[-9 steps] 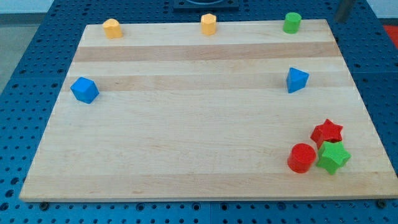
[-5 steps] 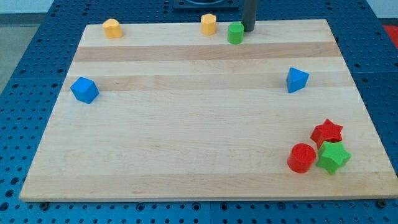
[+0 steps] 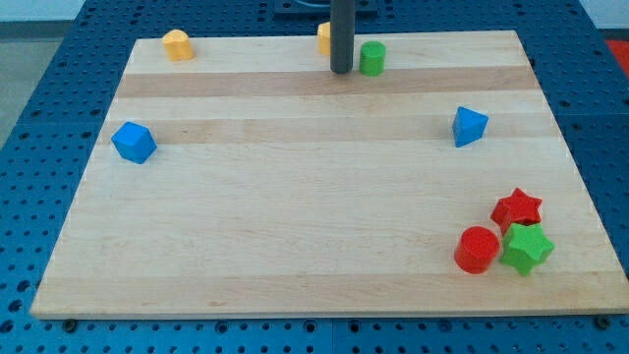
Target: Move the green circle to the top of the red circle
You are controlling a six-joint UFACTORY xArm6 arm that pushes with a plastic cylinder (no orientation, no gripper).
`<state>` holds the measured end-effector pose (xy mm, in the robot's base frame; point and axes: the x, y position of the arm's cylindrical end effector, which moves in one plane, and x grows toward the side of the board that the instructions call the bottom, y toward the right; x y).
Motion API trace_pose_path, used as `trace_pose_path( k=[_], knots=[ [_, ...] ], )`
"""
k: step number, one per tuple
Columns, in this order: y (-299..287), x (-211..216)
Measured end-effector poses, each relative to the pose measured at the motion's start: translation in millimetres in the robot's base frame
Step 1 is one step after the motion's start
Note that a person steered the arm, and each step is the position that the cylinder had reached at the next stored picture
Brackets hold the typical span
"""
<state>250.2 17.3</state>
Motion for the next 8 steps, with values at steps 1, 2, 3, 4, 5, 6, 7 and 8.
trace_pose_path(
  k=[1,2,3,4,5,6,7,8],
  knots=[
    [0,-24],
    [21,-30],
    [45,-22],
    [62,-5],
    [66,-16],
    [89,-31],
    [95,-12],
    [64,36]
  ],
)
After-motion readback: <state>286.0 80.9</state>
